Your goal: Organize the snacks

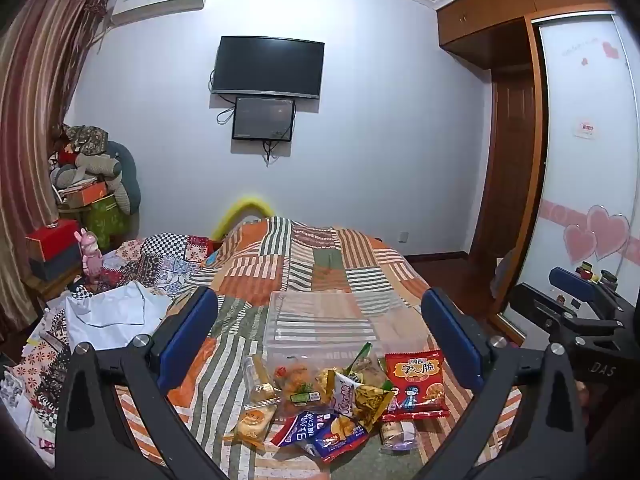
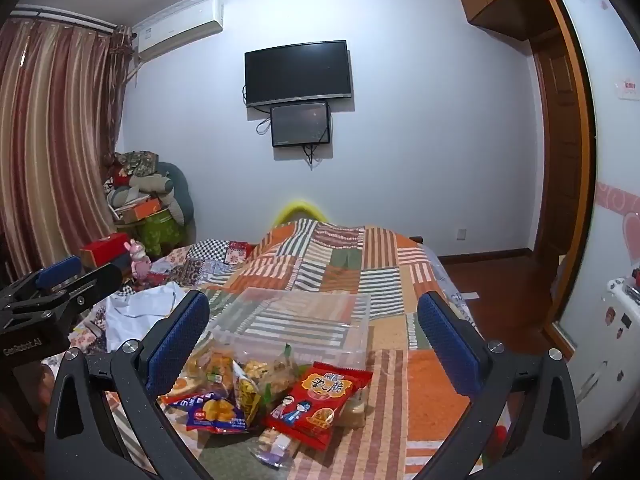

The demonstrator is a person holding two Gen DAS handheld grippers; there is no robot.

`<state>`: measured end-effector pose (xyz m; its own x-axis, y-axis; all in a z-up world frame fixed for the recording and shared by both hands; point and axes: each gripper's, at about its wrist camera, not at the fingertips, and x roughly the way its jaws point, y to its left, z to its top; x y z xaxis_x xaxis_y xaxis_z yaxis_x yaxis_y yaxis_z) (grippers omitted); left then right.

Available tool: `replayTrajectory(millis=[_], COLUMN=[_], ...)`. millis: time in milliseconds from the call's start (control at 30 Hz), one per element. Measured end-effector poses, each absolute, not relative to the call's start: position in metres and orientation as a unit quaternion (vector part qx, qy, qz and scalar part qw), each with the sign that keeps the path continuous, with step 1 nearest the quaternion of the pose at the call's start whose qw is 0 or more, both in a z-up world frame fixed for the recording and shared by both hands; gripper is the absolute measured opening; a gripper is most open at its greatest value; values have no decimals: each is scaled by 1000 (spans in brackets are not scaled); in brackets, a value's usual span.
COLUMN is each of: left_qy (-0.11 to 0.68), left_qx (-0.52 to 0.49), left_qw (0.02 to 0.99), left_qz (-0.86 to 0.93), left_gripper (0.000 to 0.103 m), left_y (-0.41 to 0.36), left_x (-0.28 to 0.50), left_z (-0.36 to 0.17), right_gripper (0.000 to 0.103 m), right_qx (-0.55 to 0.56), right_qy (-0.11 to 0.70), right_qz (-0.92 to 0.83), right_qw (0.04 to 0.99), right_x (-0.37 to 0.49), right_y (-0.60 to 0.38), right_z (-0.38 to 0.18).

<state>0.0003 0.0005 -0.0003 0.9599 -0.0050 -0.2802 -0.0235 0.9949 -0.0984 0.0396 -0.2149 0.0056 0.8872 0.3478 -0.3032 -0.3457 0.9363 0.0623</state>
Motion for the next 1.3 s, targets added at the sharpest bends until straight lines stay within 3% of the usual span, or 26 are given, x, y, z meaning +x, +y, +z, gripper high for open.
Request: replayTrajectory(millis=[1300], left_qy=[148], left_qx=[-56], left_qw=[987], left_qz=[13], left_gripper=[103], left_y=[6], left_x=[6], left_z=[-9], right_gripper=[103], right_qx=[24], right_qy=[156], right_qz=[190], right_qw=[969], right_x=[36], right_y=[-217], right_z=[9])
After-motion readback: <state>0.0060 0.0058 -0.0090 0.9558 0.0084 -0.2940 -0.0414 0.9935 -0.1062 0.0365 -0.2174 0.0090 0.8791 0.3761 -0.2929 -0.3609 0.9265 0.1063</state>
